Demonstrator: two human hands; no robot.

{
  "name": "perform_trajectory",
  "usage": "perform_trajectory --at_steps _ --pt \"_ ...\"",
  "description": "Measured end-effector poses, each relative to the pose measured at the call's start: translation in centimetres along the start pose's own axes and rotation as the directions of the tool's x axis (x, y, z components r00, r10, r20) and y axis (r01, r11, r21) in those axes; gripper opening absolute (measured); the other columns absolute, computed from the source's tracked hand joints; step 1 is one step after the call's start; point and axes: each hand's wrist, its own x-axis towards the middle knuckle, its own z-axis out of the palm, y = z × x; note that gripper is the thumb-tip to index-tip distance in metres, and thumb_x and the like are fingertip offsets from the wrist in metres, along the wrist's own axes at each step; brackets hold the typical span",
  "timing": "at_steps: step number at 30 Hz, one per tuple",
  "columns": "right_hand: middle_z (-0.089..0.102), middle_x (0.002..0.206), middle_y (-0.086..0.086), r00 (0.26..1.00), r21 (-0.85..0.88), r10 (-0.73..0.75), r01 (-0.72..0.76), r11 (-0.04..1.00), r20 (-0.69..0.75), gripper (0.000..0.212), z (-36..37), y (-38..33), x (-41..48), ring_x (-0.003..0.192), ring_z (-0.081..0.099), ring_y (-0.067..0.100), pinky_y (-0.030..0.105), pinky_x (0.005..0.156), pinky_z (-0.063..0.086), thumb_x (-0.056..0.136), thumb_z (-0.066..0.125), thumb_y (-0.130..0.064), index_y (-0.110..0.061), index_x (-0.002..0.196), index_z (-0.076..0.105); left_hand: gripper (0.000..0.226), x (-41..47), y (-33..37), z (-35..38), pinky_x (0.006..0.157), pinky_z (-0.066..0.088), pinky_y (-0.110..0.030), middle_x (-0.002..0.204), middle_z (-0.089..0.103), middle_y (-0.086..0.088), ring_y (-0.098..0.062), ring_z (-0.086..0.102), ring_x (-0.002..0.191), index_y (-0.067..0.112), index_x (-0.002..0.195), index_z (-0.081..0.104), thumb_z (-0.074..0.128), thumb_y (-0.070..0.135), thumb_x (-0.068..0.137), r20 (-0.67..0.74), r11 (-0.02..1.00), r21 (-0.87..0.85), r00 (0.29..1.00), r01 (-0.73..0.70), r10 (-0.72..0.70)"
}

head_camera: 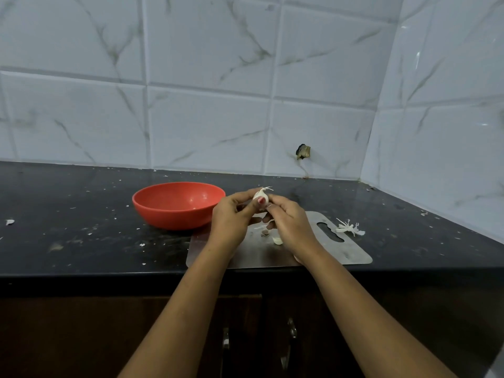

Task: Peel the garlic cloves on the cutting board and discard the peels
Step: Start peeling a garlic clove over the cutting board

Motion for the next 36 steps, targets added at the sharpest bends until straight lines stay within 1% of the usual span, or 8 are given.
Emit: perform_trajectory --at_steps 3,7,14,18,23,26,31,36 --pt "0.064 0.076 0.0 1.0 0.073 0.017 -0.016 0.997 -0.018 0.028 -0.06 0.24 0.09 0.065 0.057 0.009 0.024 0.058 0.05 0.098 0.046 -0.013 -0.012 0.117 0.067 0.022 0.12 -0.24 -0.03 0.079 0.055 -0.024 0.096 0.073 -0.004 -0.011 0.069 0.088 0.013 0.111 0.07 0.062 0.009 0.091 -0.004 0.997 0.073 1.0 -0.024 0.024" --pt "0.065 0.076 -0.001 1.0 0.053 -0.012 0.012 0.999 0.004 0.02 -0.04 0.66 0.12 0.066 0.061 0.006 0.026 0.064 0.054 0.1 0.049 -0.019 -0.014 0.104 0.068 0.031 0.25 -0.34 -0.29 0.092 0.052 -0.032 0.102 0.074 -0.001 -0.015 0.068 0.099 0.029 0.102 0.071 0.061 0.002 0.09 0.028 0.987 0.153 0.998 -0.053 0.049" --pt "0.064 0.076 0.0 0.998 0.133 0.031 -0.037 0.99 0.045 0.022 -0.16 0.9 0.35 0.068 0.062 0.009 0.031 0.068 0.053 0.1 0.041 -0.012 -0.017 0.097 0.062 0.026 -0.04 -0.09 -0.08 0.079 0.047 -0.008 0.094 0.073 0.008 0.007 0.065 0.086 0.018 0.105 0.074 0.07 0.004 0.083 0.012 0.89 0.417 0.98 -0.185 0.199" --pt "0.064 0.079 0.003 0.998 0.123 0.023 -0.031 0.992 0.063 0.022 -0.15 0.8 0.11 0.069 0.062 0.011 0.032 0.07 0.054 0.101 0.04 -0.013 -0.021 0.098 0.06 0.026 0.02 -0.05 -0.31 0.085 0.05 -0.016 0.096 0.074 0.005 0.002 0.067 0.09 0.018 0.105 0.074 0.069 0.003 0.084 -0.002 0.906 0.395 0.987 -0.149 0.163" --pt "0.065 0.082 0.007 0.998 0.062 0.002 -0.005 0.998 0.059 0.016 -0.36 0.66 0.0 0.07 0.063 0.013 0.038 0.073 0.056 0.1 0.044 -0.016 -0.01 0.107 0.057 0.027 0.04 -0.12 -0.53 0.092 0.052 -0.028 0.096 0.075 0.007 -0.004 0.068 0.094 0.021 0.103 0.075 0.069 0.003 0.083 0.004 0.913 0.386 0.99 -0.132 0.142" --pt "0.064 0.081 0.007 0.999 0.059 0.013 -0.016 0.998 0.051 0.011 -0.37 0.7 -0.06 0.069 0.062 0.014 0.038 0.071 0.055 0.098 0.046 -0.013 -0.009 0.104 0.055 0.029 -0.02 -0.22 -0.58 0.092 0.053 -0.038 0.094 0.075 0.004 -0.01 0.07 0.093 0.022 0.1 0.075 0.067 -0.001 0.083 0.012 0.925 0.355 0.99 -0.133 0.138" --pt "0.063 0.075 0.002 1.0 0.015 0.02 -0.02 1.0 0.021 0.009 -0.41 0.55 -0.05 0.062 0.057 0.01 0.031 0.062 0.052 0.093 0.044 -0.006 -0.013 0.093 0.05 0.026 -0.45 0.21 -0.01 0.083 0.052 -0.017 0.094 0.075 0.002 0.001 0.068 0.087 0.018 0.102 0.075 0.069 0.001 0.083 0.042 0.883 0.429 0.98 -0.192 0.193" --pt "0.056 0.073 0.006 1.0 -0.048 0.021 -0.02 0.999 0.013 0.006 -0.33 0.8 0.03 0.065 0.05 0.017 0.036 0.06 0.043 0.091 0.043 -0.008 -0.013 0.092 0.046 0.024 -0.57 0.11 0.3 0.086 0.053 -0.019 0.096 0.075 0.003 0.001 0.068 0.09 0.017 0.104 0.075 0.069 0.005 0.084 0.055 0.849 0.486 0.977 -0.205 0.204"
